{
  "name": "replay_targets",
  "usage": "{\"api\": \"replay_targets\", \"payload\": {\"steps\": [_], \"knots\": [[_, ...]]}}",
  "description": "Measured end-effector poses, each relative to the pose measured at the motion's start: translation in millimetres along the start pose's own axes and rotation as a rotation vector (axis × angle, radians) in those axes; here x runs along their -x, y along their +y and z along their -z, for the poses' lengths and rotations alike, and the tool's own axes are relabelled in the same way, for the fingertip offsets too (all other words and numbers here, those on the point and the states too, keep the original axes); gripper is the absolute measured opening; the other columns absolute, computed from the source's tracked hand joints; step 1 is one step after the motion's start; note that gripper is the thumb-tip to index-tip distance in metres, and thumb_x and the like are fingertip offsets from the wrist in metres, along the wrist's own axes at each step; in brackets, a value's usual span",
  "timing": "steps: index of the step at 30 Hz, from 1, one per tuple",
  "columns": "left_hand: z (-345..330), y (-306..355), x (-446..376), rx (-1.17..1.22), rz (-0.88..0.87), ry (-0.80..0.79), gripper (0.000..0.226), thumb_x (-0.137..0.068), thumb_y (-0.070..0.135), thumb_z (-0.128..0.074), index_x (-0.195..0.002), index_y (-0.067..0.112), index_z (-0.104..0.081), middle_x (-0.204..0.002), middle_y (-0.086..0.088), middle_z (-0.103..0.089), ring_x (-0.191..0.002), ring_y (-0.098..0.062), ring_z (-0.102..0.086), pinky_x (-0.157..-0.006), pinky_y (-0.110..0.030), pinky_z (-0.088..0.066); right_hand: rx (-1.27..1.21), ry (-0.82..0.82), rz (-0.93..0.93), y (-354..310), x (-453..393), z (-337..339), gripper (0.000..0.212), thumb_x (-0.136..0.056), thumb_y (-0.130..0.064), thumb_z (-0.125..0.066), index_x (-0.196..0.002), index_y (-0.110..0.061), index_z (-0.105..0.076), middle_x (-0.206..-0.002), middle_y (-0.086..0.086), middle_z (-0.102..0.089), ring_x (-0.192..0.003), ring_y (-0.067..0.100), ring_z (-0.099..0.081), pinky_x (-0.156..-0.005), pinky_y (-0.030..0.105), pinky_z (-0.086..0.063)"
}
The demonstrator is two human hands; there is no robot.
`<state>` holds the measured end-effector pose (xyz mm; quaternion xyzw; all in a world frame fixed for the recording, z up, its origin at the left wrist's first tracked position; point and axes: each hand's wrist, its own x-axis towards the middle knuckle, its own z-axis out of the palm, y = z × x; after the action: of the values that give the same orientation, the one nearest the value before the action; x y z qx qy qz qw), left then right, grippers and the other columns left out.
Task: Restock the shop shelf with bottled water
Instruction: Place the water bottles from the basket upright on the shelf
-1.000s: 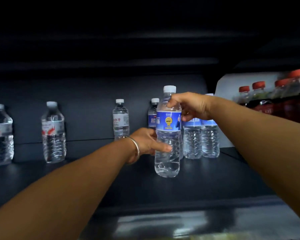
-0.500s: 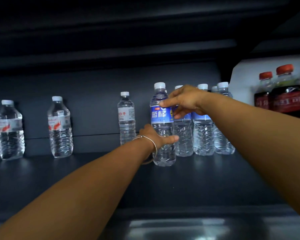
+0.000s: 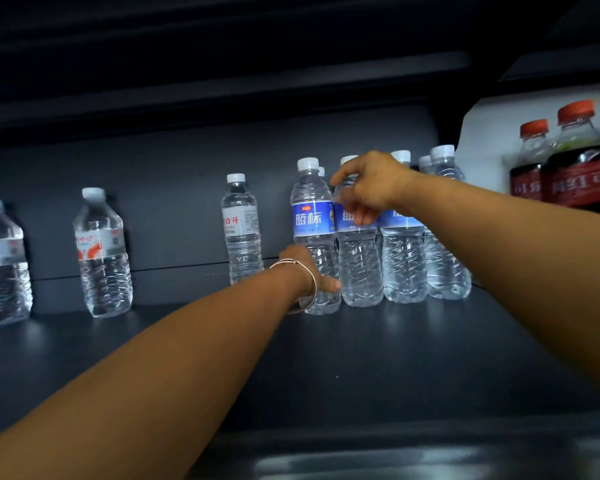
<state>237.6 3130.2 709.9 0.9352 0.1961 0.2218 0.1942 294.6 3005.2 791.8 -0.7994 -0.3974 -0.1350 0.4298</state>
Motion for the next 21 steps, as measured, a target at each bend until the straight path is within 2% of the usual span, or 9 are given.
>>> {"api": "replay_targets", "payload": {"steps": [4,9,15,17,18,19,21], "knots": [[-7.7,4.3,-13.0,-0.054,0.035,-0.015,0.086,-0.071,0.039,-0.077,-0.135,0.001,-0.035,-0.135,-0.012,-0.049,-0.122,-0.026,-0.05,-0.094,-0.027,-0.041,0.069,-0.018,0.009,8.4,0.6,-3.4,0.035,-0.091,0.001,-0.052,-0.122,-0.014,-0.056,-0.061,0.012,-0.059,-0.026,0.009,-0.05,-0.031,0.015,-0.041],[-7.5,6.4,-19.5,-0.217,-0.036,-0.033,0.085,-0.074,0.051,-0.069,-0.136,0.003,-0.038,-0.134,-0.012,-0.05,-0.121,-0.027,-0.051,-0.101,-0.031,-0.041,0.131,-0.021,0.021,13.5,1.9,-3.3,0.04,-0.091,0.001,-0.05,-0.126,-0.017,-0.055,-0.057,0.008,-0.059,-0.025,0.006,-0.046,-0.031,0.013,-0.037],[-4.7,7.5,-13.9,-0.308,-0.104,-0.047,0.08,-0.08,0.053,-0.061,-0.138,0.004,-0.037,-0.136,-0.012,-0.05,-0.123,-0.028,-0.05,-0.105,-0.034,-0.039,0.178,-0.023,0.042,17.5,12.1,-7.2,0.051,-0.087,0.005,-0.052,-0.133,-0.019,-0.051,-0.064,0.01,-0.063,-0.028,0.006,-0.05,-0.034,0.017,-0.042],[-1.5,9.9,-9.1,-0.327,-0.117,-0.093,0.081,-0.076,0.054,-0.065,-0.138,0.008,-0.039,-0.136,-0.009,-0.05,-0.122,-0.028,-0.051,-0.105,-0.037,-0.039,0.219,-0.017,0.062,18.4,24.1,-6.3,0.05,-0.086,0.004,-0.053,-0.131,-0.018,-0.053,-0.054,0.002,-0.063,-0.029,0.006,-0.051,-0.035,0.018,-0.044],[-0.3,10.9,-6.2,-0.324,-0.128,-0.104,0.082,-0.074,0.052,-0.068,-0.138,0.01,-0.039,-0.137,-0.008,-0.05,-0.122,-0.028,-0.051,-0.106,-0.038,-0.038,0.247,-0.006,0.072,17.5,32.6,-4.5,0.048,-0.086,0.003,-0.054,-0.13,-0.018,-0.055,-0.049,-0.005,-0.061,-0.033,0.007,-0.053,-0.039,0.019,-0.047],[1.6,12.0,-1.5,-0.326,-0.14,-0.109,0.081,-0.074,0.049,-0.07,-0.139,0.011,-0.04,-0.138,-0.008,-0.049,-0.123,-0.028,-0.05,-0.106,-0.039,-0.038,0.293,0.003,0.082,16.4,42.0,-2.1,0.046,-0.087,0.0,-0.056,-0.129,-0.017,-0.056,-0.055,-0.008,-0.063,-0.042,0.01,-0.058,-0.049,0.022,-0.052],[7.1,16.0,18.3,-0.369,-0.158,-0.116,0.07,-0.081,0.039,-0.067,-0.139,0.01,-0.04,-0.14,-0.01,-0.047,-0.125,-0.028,-0.048,-0.107,-0.038,-0.036,0.476,0.003,0.087,13.3,62.6,3.2,0.044,-0.089,-0.01,-0.058,-0.132,-0.018,-0.053,-0.096,0.004,-0.069,-0.081,0.019,-0.063,-0.083,0.028,-0.05]]}}
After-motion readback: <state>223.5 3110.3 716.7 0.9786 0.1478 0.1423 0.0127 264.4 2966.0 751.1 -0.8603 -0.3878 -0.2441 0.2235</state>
